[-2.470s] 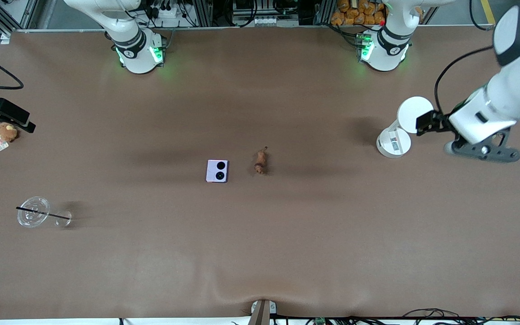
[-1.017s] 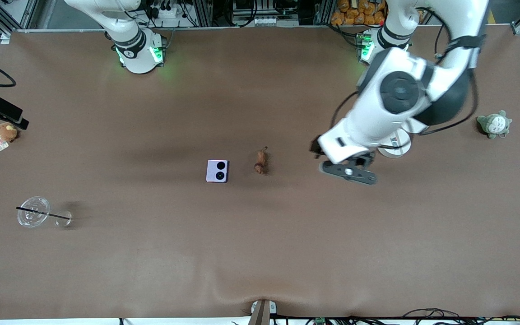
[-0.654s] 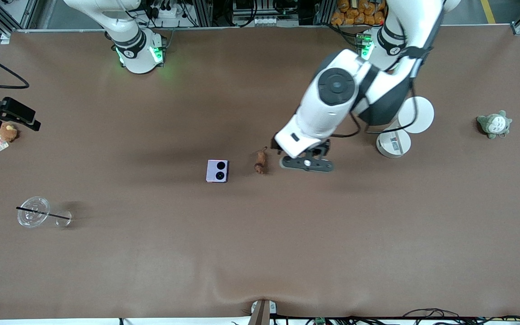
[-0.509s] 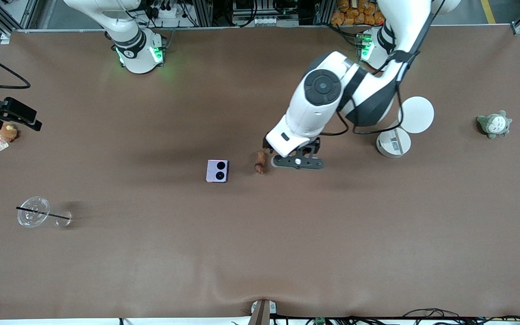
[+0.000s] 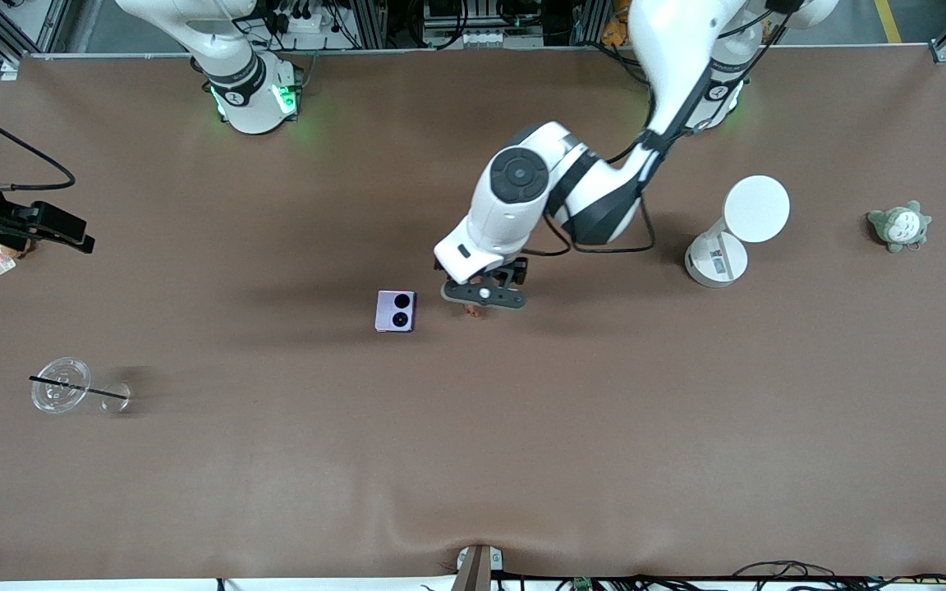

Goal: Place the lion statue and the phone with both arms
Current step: 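Reach the left gripper over to the brown lion figurine, then grasp the lion with the left gripper while the right gripper reaches the phone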

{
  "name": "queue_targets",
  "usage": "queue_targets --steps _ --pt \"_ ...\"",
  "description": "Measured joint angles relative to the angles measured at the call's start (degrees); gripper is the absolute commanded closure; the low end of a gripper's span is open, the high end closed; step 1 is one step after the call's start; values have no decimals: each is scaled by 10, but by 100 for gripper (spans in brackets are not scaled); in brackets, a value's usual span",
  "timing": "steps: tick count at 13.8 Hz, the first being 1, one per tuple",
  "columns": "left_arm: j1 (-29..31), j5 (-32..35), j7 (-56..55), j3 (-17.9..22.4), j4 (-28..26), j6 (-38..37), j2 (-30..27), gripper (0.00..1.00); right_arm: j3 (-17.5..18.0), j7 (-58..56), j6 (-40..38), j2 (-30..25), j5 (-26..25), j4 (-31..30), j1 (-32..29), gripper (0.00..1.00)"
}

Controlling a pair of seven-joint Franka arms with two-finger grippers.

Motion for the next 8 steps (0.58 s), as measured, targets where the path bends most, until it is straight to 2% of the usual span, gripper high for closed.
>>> queue_targets --steps 8 --pt "-16 26 0 2 0 47 46 0 1 3 5 36 3 0 42 0"
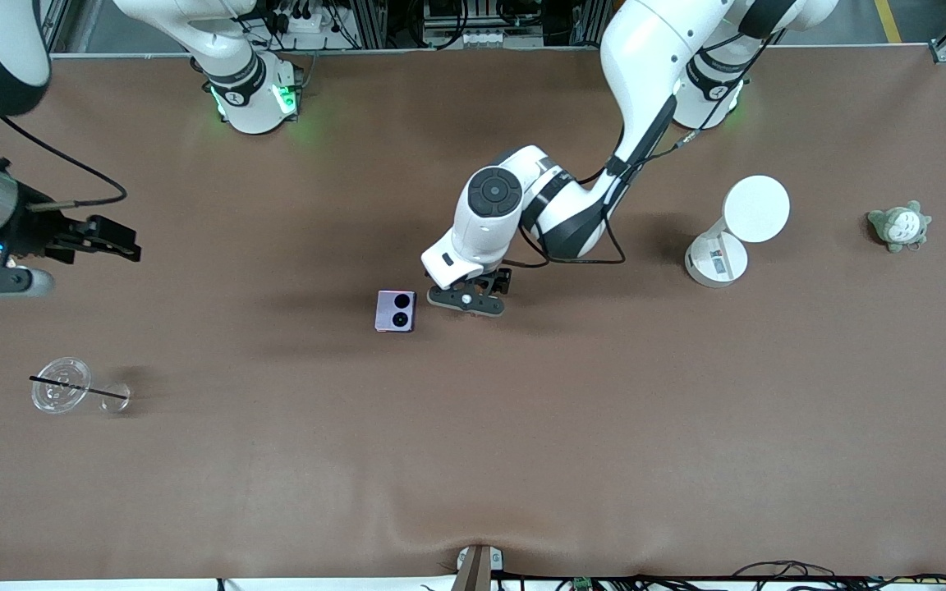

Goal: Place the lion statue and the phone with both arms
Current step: 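Grasp the lion with the left gripper while the right gripper reaches the phone, then lift the lion with the left gripper while the right gripper grasps the phone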

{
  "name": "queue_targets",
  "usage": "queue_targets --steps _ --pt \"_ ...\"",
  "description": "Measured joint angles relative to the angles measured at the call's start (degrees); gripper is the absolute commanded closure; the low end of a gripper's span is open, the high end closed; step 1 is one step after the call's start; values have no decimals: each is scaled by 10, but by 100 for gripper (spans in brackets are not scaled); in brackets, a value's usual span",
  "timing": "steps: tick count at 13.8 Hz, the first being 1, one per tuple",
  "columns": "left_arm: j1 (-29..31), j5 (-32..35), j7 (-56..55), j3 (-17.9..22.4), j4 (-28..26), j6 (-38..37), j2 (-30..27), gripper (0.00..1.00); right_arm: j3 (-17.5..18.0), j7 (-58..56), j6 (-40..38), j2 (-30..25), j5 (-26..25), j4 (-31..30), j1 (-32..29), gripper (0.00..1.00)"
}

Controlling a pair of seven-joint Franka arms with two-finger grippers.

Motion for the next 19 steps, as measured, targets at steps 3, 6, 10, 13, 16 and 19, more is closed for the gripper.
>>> queue_targets --steps 3,6,10,13,16,19 --pt "-4 33 0 0 -1 4 18 0 -3 0 11 39 0 0 0 0" --pt "-7 41 0 0 -1 6 30 0 -4 0 18 80 0 -1 -2 0" --pt "-7 41 0 0 -12 6 32 24 -2 2 46 141 2 8 5 0" --pt "-7 41 -1 0 -24 6 32 61 -1 26 101 145 40 21 29 0" --pt "-9 41 -1 0 -24 6 32 95 1 36 141 147 53 23 56 0" --pt "-11 41 -1 0 -24 6 31 100 3 64 172 163 54 14 97 0"
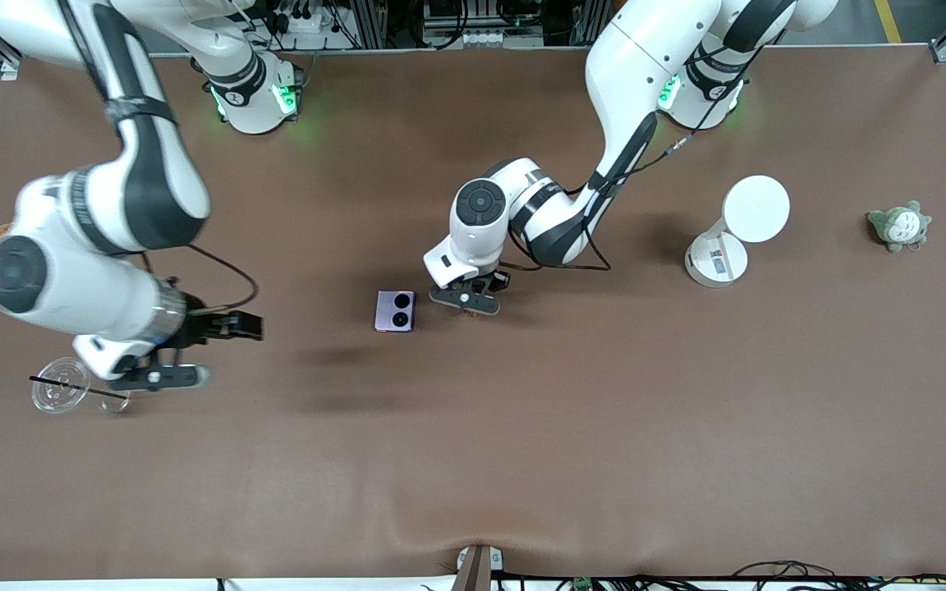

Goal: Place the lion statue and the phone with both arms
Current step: 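Lift the lion with the left gripper while the right gripper grasps the phone, then carry the lion toward the white lamp while the right gripper carries the phone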

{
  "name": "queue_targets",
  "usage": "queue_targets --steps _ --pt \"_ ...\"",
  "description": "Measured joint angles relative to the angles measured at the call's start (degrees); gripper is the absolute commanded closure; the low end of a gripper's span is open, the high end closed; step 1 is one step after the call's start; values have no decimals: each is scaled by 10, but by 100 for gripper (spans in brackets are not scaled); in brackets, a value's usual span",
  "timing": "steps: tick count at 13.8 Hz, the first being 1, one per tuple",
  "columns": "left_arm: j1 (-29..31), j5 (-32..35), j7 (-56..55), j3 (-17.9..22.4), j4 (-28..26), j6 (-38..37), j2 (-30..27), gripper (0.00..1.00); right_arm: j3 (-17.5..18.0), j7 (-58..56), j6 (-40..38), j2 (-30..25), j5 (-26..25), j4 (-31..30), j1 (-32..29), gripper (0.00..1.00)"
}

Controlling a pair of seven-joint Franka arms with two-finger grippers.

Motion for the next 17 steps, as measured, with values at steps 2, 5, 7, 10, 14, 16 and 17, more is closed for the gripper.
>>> queue_targets --steps 2,5,7,10,14,16,17 --pt "1 0 0 1 0 -5 -4 100 1 45 24 19 0 -6 28 0" --pt "4 0 0 2 -1 -84 -29 100 1 85 89 47 0 -46 57 0" --pt "7 0 -1 4 -24 -123 -66 100 1 94 139 57 0 -87 72 0" --pt "29 1 -3 7 -109 -131 -151 100 1 139 180 69 0 -115 117 0" --pt "45 1 -52 8 -219 -133 -274 100 1 214 225 109 0 -129 180 0" --pt "55 4 -61 8 -273 -128 -322 100 1 229 274 127 0 -152 198 0" --pt "67 7 -62 8 -292 -121 -339 100 1 230 290 132 0 -163 202 0"
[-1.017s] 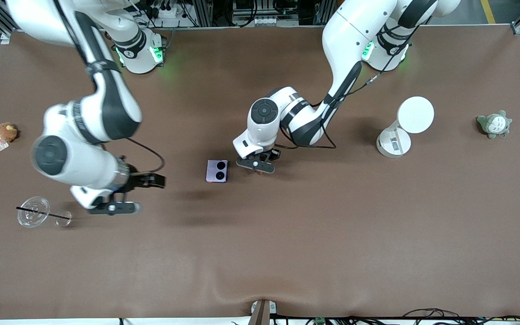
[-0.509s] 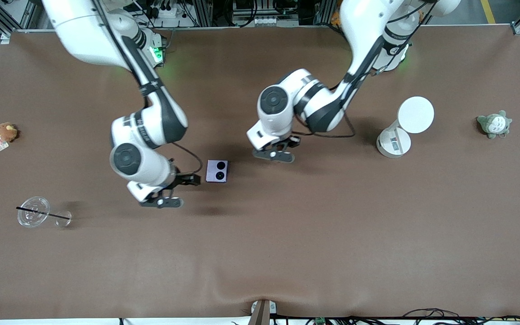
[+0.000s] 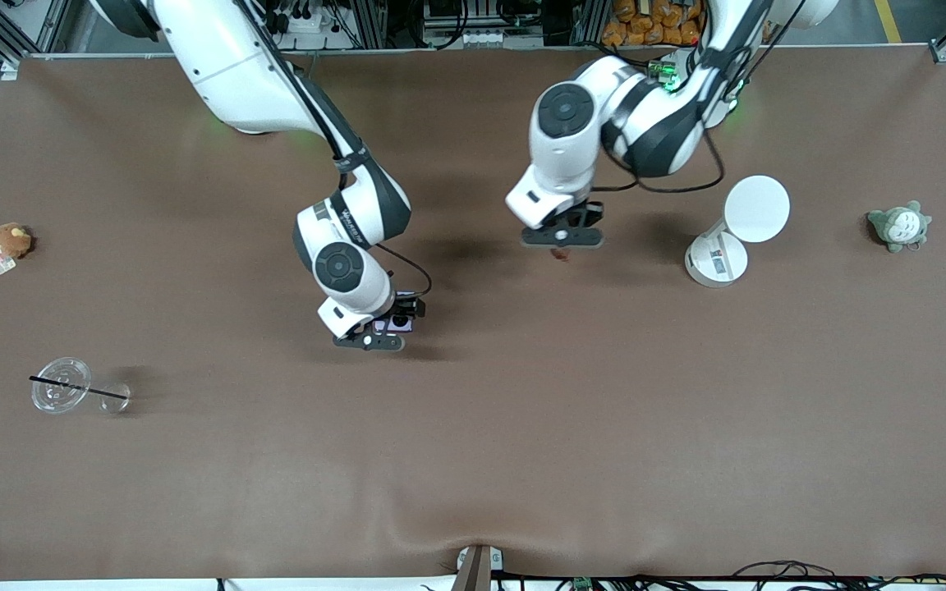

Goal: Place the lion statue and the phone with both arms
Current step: 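Carry the lion toward the white lamp while the right gripper carries the phone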

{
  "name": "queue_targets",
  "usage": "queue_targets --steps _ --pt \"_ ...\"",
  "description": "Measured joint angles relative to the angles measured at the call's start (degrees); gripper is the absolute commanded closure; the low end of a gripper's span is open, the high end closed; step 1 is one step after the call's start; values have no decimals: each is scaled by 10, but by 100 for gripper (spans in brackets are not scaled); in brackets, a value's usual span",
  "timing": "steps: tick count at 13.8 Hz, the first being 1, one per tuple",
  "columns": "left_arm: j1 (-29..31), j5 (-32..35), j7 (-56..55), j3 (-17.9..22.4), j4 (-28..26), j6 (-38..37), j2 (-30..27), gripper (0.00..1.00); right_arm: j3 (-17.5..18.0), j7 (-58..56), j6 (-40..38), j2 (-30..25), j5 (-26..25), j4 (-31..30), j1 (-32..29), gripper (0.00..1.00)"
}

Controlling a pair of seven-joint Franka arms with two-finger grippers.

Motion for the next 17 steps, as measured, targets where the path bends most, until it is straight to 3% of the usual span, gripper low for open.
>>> queue_targets --steps 6,9,10,11,12,13,17 --pt "80 6 41 1 -77 85 -23 100 -3 1 10 1 0 -6 1 0" --pt "126 7 104 0 -154 187 -23 100 -3 18 11 1 0 -6 2 1" --pt "136 7 115 0 -180 214 -23 100 -3 22 11 1 0 -6 4 35" --pt "139 7 119 0 -197 226 -23 100 -2 24 11 1 0 -6 6 60" --pt "139 7 119 -1 -206 230 -23 100 -2 24 11 1 0 -6 8 74" --pt "139 7 121 -2 -211 231 -23 100 -3 25 11 1 0 -6 8 80" --pt "161 7 171 -2 -234 254 -23 100 -11 27 11 -2 0 -5 7 82"
